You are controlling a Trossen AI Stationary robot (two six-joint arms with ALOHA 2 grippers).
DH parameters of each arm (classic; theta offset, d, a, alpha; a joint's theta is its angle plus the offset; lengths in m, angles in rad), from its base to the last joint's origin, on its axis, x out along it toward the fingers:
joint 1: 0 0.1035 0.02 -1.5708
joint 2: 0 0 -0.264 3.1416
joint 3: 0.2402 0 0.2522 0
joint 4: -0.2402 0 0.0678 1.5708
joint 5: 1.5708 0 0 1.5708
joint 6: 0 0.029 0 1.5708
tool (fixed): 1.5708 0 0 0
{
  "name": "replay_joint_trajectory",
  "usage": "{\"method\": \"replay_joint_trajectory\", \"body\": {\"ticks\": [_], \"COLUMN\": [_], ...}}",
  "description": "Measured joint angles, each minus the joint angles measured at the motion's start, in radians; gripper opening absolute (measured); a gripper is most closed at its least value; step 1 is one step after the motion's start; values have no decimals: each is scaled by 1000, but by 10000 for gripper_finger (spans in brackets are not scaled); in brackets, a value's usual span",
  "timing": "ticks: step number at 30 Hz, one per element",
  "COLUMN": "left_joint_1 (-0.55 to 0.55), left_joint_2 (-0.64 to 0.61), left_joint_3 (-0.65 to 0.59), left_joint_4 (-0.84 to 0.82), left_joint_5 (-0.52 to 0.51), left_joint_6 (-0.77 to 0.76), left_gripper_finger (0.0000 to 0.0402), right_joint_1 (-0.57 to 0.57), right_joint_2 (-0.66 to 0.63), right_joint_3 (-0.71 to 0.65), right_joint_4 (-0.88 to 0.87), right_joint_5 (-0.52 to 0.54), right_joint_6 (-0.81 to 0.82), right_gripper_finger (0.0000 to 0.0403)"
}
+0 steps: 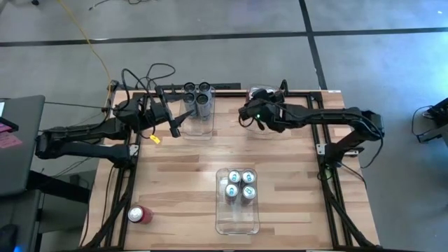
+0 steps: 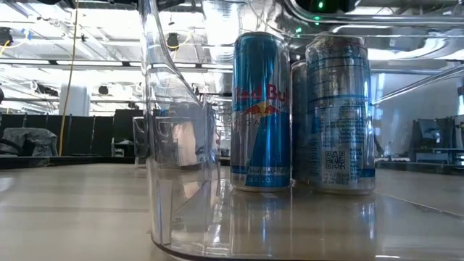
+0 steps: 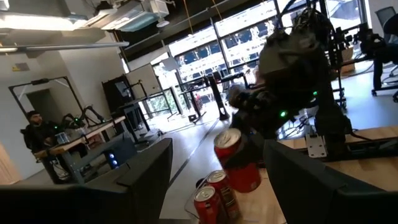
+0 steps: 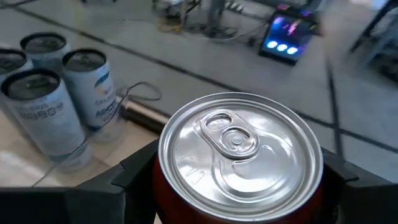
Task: Sort soda cans
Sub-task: Put the right red soda can into the top right transparent bin
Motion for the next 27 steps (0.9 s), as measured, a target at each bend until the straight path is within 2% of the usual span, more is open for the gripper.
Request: {"method": "replay_joint_trajectory", "body": {"ticks": [6,13,17,21,27], "left_joint_1": [0,0,0,1,1], "left_joint_2": [0,0,0,0,0], "left_joint_3": [0,0,0,0,0], "left_joint_4": [-6,-16,-17,-23,-23], "left_joint_5": [0,-42,-65,-66,-93], "left_joint_6": [6,28,29,28,23], "left_gripper_finger": [249,249,249,249,249], "right_joint_1": [-98,-182,-198,-201,-203], "right_joint_2": [0,-1,-1,-1,-1], "right_joint_3": [-114,-187,-261,-368,-482], "right_joint_4": [257,277,334,530,717], "right_joint_5": [-244,-422,-490,-526,-548], "right_joint_6": [-133,-225,-269,-307,-334], "right_gripper_finger": [299,299,299,299,299]}}
